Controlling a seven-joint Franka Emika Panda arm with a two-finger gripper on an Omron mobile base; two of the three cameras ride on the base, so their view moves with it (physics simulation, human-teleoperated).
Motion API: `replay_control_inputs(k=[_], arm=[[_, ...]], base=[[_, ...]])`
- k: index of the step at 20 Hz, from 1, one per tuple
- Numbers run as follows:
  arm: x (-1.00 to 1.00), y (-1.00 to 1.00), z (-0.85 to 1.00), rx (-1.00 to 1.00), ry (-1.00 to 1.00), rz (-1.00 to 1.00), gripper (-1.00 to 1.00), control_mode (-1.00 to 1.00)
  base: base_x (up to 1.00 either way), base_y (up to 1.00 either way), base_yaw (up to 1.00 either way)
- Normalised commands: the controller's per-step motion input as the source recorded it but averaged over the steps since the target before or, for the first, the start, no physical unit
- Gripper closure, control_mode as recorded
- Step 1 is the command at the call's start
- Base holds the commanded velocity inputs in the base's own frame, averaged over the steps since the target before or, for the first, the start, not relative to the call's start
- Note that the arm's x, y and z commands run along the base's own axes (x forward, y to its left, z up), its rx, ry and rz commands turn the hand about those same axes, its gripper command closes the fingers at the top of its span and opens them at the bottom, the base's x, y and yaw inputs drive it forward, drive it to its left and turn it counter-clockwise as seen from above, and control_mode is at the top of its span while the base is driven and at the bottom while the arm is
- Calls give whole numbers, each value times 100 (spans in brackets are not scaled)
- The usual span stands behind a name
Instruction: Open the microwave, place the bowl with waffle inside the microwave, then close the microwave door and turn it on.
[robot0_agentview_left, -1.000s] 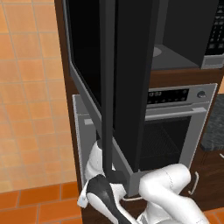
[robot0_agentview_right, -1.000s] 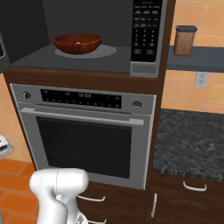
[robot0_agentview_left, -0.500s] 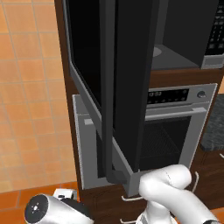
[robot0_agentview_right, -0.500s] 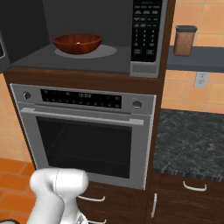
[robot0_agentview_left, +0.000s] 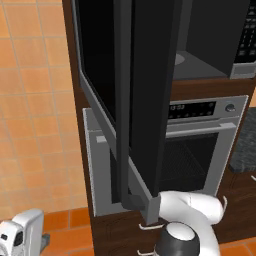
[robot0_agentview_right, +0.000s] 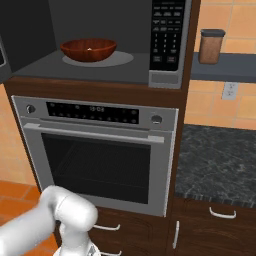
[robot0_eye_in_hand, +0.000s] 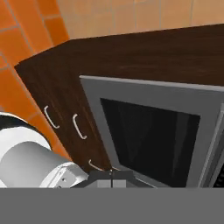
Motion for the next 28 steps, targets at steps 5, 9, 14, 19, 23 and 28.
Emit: replay_control_inputs(k=[5,9,14,19,23,28], arm=[[36,19,37,-22,-66,-25,100,-100],[8,-26,-16,-20,-36,-23,100,-100],[-1,-52,27,-15,-47,-5,100,-100],[-12,-14,72,-13,-44,19,100,-100],[-19,-37,77,-36,-13,32,100,-100],[-1,-53,77,-34,2,22,100,-100]], base=[[0,0,0],[0,0,0],[0,0,0],[0,0,0],[0,0,0],[0,0,0]])
